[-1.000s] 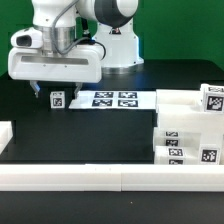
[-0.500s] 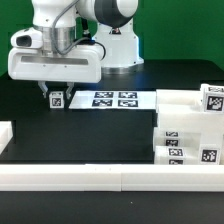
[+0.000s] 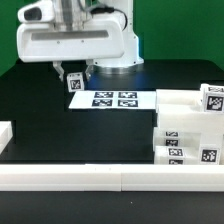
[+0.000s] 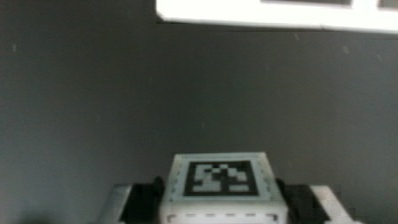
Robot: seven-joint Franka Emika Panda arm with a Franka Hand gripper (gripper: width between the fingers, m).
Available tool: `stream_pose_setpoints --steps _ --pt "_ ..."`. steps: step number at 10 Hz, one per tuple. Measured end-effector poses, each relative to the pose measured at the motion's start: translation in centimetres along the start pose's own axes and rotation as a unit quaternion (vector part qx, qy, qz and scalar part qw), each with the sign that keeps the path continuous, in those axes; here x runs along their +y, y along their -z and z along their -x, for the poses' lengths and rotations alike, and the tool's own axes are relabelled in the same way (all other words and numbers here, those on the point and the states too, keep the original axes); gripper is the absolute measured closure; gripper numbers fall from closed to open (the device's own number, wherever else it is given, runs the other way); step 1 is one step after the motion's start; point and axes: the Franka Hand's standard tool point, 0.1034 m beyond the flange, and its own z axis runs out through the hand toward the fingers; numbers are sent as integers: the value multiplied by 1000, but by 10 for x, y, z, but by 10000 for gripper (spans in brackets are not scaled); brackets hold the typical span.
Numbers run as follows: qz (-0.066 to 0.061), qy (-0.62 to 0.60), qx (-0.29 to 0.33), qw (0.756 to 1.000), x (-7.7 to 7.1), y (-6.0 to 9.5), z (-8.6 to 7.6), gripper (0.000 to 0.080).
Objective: Assemble chair
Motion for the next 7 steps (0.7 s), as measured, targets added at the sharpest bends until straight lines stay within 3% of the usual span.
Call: stream_pose_setpoints --steps 4,5,7 --pt "3 0 1 1000 0 -4 3 515" --pt "11 2 0 1000 3 -2 -1 515" --pt "6 -54 8 998 -45 33 -45 515"
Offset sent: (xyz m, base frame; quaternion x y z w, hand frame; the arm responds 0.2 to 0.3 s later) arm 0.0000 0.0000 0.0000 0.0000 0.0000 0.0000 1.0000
